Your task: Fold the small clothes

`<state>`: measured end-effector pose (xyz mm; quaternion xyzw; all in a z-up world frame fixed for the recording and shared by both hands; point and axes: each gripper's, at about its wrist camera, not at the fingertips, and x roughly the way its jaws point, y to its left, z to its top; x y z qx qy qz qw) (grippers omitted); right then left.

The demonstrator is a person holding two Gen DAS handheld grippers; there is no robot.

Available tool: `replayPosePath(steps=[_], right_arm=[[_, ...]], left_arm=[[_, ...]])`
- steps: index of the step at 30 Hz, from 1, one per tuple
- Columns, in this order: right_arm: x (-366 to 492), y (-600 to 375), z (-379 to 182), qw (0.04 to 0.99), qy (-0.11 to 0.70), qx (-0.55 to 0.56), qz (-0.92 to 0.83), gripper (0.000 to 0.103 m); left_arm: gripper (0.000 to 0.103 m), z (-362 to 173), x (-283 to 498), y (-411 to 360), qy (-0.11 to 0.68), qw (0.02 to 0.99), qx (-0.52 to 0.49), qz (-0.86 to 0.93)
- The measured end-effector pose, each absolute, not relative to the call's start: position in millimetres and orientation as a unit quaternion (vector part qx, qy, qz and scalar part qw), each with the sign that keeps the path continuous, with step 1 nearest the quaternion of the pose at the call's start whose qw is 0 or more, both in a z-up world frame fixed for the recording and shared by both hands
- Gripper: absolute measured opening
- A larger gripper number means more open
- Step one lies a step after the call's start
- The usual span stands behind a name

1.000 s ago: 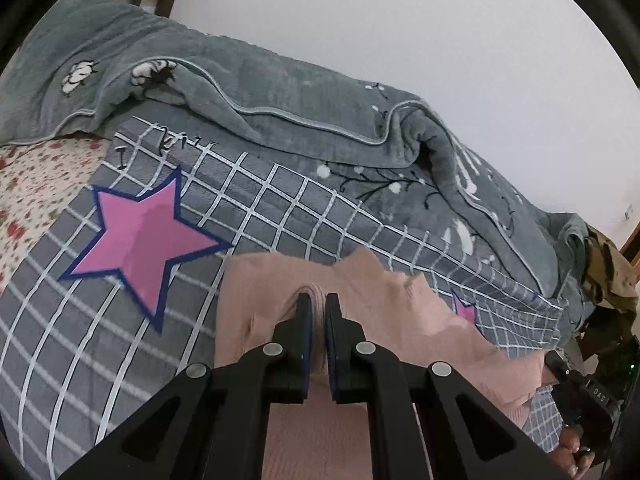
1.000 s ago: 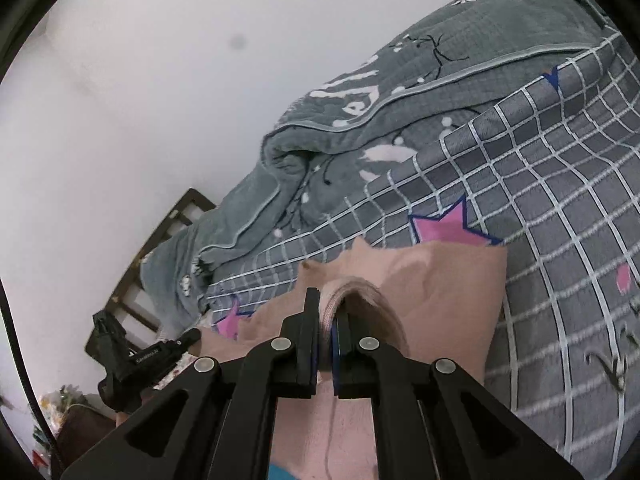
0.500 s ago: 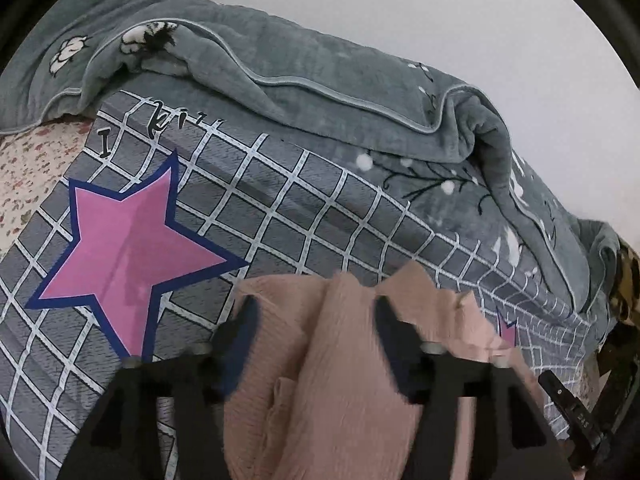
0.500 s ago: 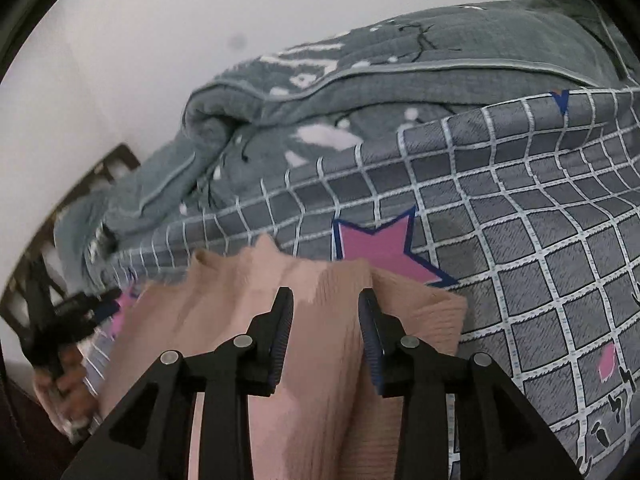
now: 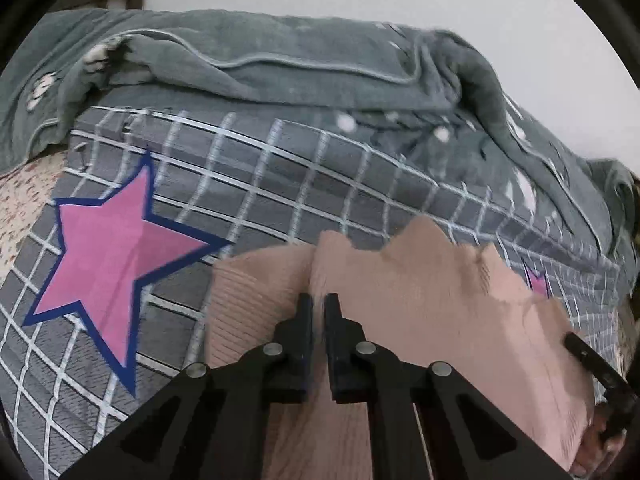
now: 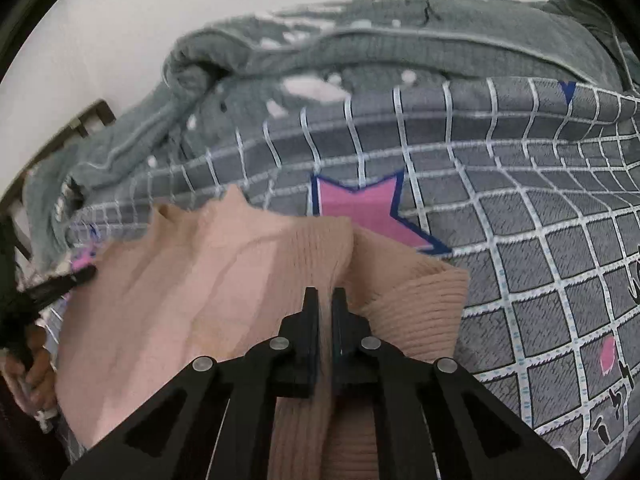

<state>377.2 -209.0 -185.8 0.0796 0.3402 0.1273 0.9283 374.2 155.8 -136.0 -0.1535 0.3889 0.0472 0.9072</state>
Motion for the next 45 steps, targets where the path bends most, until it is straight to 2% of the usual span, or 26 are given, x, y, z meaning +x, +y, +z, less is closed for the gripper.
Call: replayPosePath(steps=[2, 7, 9, 10, 11, 12, 13, 14, 15, 27, 34, 38, 42, 45], right_arm=[[372.2, -216.0, -179.4, 0.936, 0.320, 0.089, 0.117, 0.006], [384.1, -208.6, -190.1, 0.921, 0.367, 0.073, 0.107, 0.009], [373.5, -212.1, -180.5, 0.928, 0.350, 0.073, 0.106, 0.016], [364.5, -214.1, -173.2, 0.933, 0.337, 0.071, 0.103, 0.029], [356.6, -215.9, -167.3, 0.937, 0.328, 0.069, 0.103, 0.043], [347.2, -217.6, -161.1, 0.940, 0.318, 0.066, 0.105, 0.048], [337.0, -219.1, -155.8, 0.942, 0.310, 0.061, 0.109, 0.050], [329.1, -219.9, -152.5, 0.943, 0.308, 0.056, 0.112, 0.051], [318.9, -221.0, -150.5, 0.943, 0.310, 0.049, 0.113, 0.053], [252.2, -224.4, -196.6, 0.914, 0.371, 0.087, 0.137, 0.055], [243.8, -217.8, -212.2, 0.916, 0.371, 0.091, 0.125, 0.056], [245.9, -214.8, -215.4, 0.919, 0.369, 0.083, 0.113, 0.056], [251.1, -212.4, -216.3, 0.919, 0.372, 0.069, 0.109, 0.056], [250.7, -216.4, -216.5, 0.917, 0.373, 0.081, 0.115, 0.056]], left_arm=[[0.007, -133.4, 368.3, 162.7, 0.373, 0.911, -0.167, 0.059], [0.010, -142.7, 373.9, 162.0, 0.419, 0.891, -0.163, 0.060], [0.013, -141.0, 368.7, 164.8, 0.424, 0.888, -0.169, 0.051], [0.015, -139.3, 363.9, 167.5, 0.423, 0.888, -0.174, 0.047], [0.025, -138.0, 359.5, 169.8, 0.422, 0.888, -0.176, 0.044], [0.040, -136.2, 354.5, 172.0, 0.420, 0.889, -0.178, 0.041], [0.047, -133.9, 347.6, 174.5, 0.415, 0.891, -0.181, 0.038], [0.062, -132.1, 340.3, 177.0, 0.408, 0.893, -0.184, 0.038], [0.073, -130.5, 333.8, 178.8, 0.401, 0.896, -0.188, 0.038], [0.074, -157.9, 254.7, 192.6, 0.430, 0.876, -0.217, -0.008], [0.077, -164.9, 251.4, 181.0, 0.427, 0.881, -0.203, -0.018], [0.074, -167.8, 256.4, 175.3, 0.427, 0.883, -0.192, -0.013], [0.064, -167.8, 254.1, 174.6, 0.427, 0.884, -0.189, -0.011], [0.062, -168.2, 249.3, 176.1, 0.427, 0.883, -0.195, -0.020]])
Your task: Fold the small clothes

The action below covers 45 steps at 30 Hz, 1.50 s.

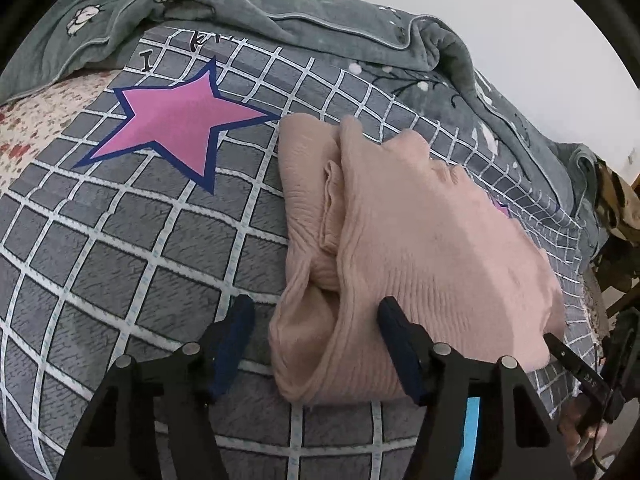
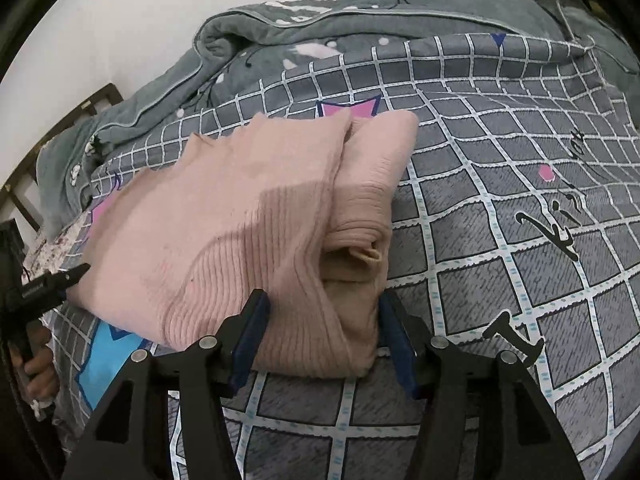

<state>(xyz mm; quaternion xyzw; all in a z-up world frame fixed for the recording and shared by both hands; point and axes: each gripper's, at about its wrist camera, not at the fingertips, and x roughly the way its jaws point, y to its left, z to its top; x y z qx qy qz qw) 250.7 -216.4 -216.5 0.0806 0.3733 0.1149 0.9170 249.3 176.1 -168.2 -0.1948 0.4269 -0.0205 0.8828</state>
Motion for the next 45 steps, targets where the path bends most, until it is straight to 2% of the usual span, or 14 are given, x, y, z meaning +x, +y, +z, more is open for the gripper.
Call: replayPosePath(steps=[22, 25, 35, 37, 40, 42, 45], right_arm=[[268.1, -228.4, -216.0, 0.907, 0.377, 0.137, 0.127, 0.055], [265.3, -233.3, -216.7, 0.903, 0.379, 0.153, 0.134, 0.052], [264.3, -229.9, -217.8, 0.905, 0.375, 0.147, 0.135, 0.052], [266.2, -229.0, -217.3, 0.905, 0.377, 0.145, 0.134, 0.052], [266.5, -227.8, -217.2, 0.906, 0.378, 0.140, 0.131, 0.048], [265.8, -228.3, -217.6, 0.904, 0.380, 0.142, 0.134, 0.042], [264.8, -234.2, -219.6, 0.896, 0.386, 0.159, 0.150, 0.026]], left_arm=[[0.061, -171.0, 249.7, 177.9, 0.424, 0.878, -0.215, -0.052], [0.061, -171.0, 244.0, 175.7, 0.423, 0.879, -0.211, -0.062], [0.059, -174.4, 253.8, 174.2, 0.417, 0.880, -0.217, -0.064], [0.055, -174.7, 255.1, 173.3, 0.418, 0.881, -0.215, -0.058], [0.036, -175.3, 254.0, 174.8, 0.423, 0.878, -0.217, -0.056], [0.022, -175.4, 251.4, 177.2, 0.424, 0.874, -0.229, -0.065], [0.014, -175.7, 249.9, 180.5, 0.425, 0.868, -0.247, -0.068]])
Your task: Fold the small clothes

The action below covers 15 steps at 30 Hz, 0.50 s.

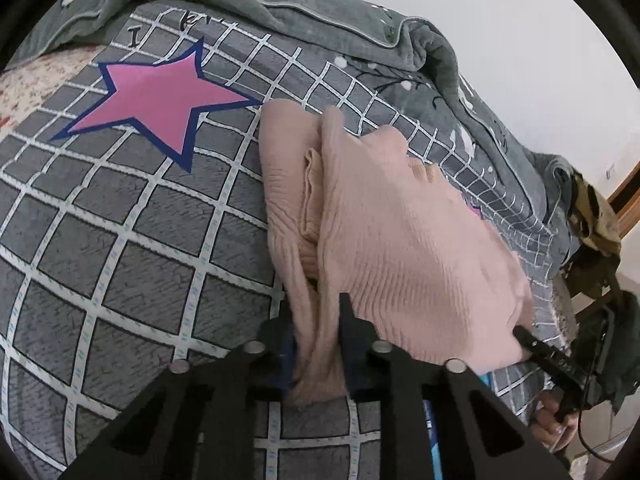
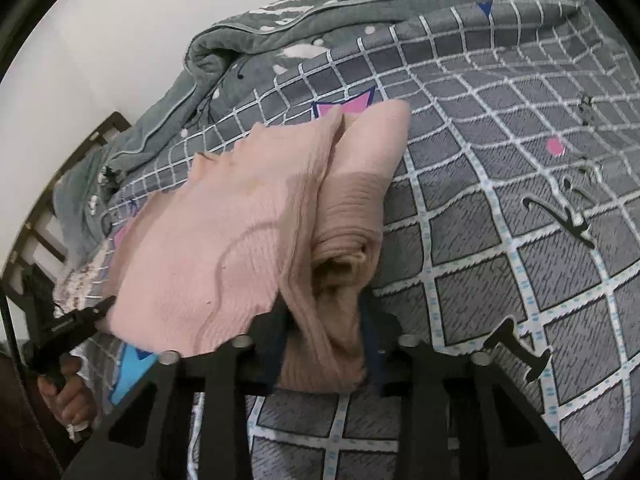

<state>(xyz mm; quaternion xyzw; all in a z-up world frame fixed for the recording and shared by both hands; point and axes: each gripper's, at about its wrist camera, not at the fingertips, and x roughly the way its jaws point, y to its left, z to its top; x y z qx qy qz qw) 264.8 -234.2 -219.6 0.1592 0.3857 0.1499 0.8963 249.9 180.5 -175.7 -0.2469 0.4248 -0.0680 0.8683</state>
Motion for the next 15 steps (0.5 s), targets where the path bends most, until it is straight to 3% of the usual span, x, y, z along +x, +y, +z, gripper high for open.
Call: replayPosePath(steps=[2, 4, 15], right_arm=[[264.4, -241.3, -221.5, 0.890, 0.385, 0.185, 0.157, 0.014], [261.6, -247.1, -221.6, 0.885, 0.382, 0.216, 0.155, 0.012], [219.5, -245.9, -201.3, 0.899, 0.359, 0.210, 0.137, 0.010]], left_arm=[[0.013, -174.3, 249.7, 182.1, 0.424, 0.865, -0.260, -0.066], [0.012, -171.5, 247.3, 182.9, 0.420, 0.865, -0.267, -0.064], [0.011, -157.1, 213.7, 175.7, 0.412, 0.866, -0.274, -0.070]])
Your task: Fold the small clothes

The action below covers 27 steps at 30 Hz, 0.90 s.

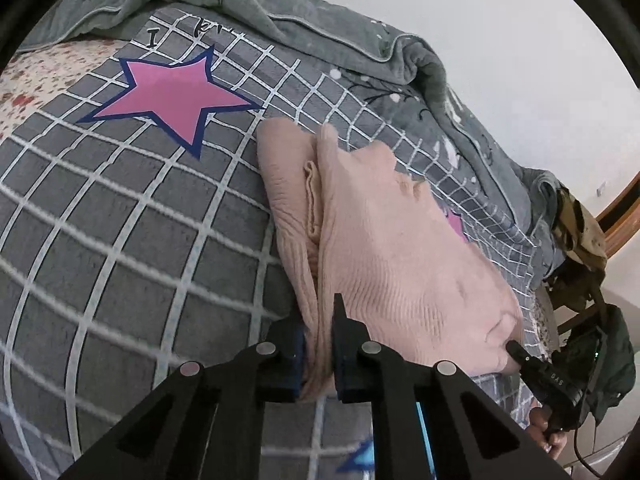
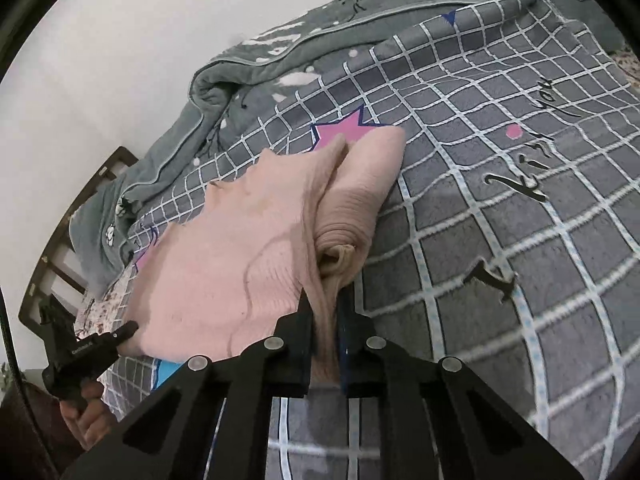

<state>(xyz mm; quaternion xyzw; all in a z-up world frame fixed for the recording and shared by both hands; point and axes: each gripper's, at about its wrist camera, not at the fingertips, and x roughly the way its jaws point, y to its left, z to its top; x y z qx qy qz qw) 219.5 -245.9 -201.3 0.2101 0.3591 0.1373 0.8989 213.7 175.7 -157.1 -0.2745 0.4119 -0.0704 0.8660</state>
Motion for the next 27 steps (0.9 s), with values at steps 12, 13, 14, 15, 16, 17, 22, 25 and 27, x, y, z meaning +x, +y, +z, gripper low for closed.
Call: replayPosePath(steps=[12, 13, 14, 15, 16, 17, 22, 25, 27], right_arm=[[138.1, -267.9, -194.9, 0.899, 0.366, 0.193, 0.142, 0.010], [130.1, -270.3, -196.4, 0.899, 0.367, 0.191, 0.143, 0.010], [124.9, -271.6, -197.9, 0.899, 0.368, 0.189, 0.144, 0.010], [120.2, -272.6, -199.9, 0.899, 0.369, 0.186, 0.144, 0.010], [118.3, -272.5, -202.7, 0.899, 0.373, 0.180, 0.140, 0.013], [118.1, -271.5, -205.0, 0.900, 0.380, 0.171, 0.128, 0.016], [103.0, -252.0, -188.7, 0.927, 0.358, 0.078, 0.074, 0.025], [86.3, -232.6, -169.5, 0.950, 0.308, 0.021, 0.054, 0.034], [81.1, -214.9, -159.3, 0.955, 0.286, 0.006, 0.078, 0.034]], left_arm=[[0.011, -143.5, 124.9, 147.4, 0.418, 0.872, -0.242, -0.080], [0.011, -144.2, 120.4, 145.9, 0.419, 0.872, -0.239, -0.081], [0.012, -144.8, 117.4, 144.2, 0.420, 0.873, -0.235, -0.081], [0.013, -145.8, 115.5, 143.1, 0.422, 0.873, -0.231, -0.078], [0.013, -147.3, 114.9, 142.6, 0.427, 0.871, -0.231, -0.074], [0.017, -148.7, 115.6, 143.9, 0.432, 0.868, -0.236, -0.070], [0.041, -150.4, 123.9, 154.1, 0.430, 0.866, -0.251, -0.052], [0.069, -149.6, 134.1, 157.8, 0.423, 0.865, -0.263, -0.062], [0.070, -147.4, 142.0, 158.2, 0.416, 0.867, -0.266, -0.066]])
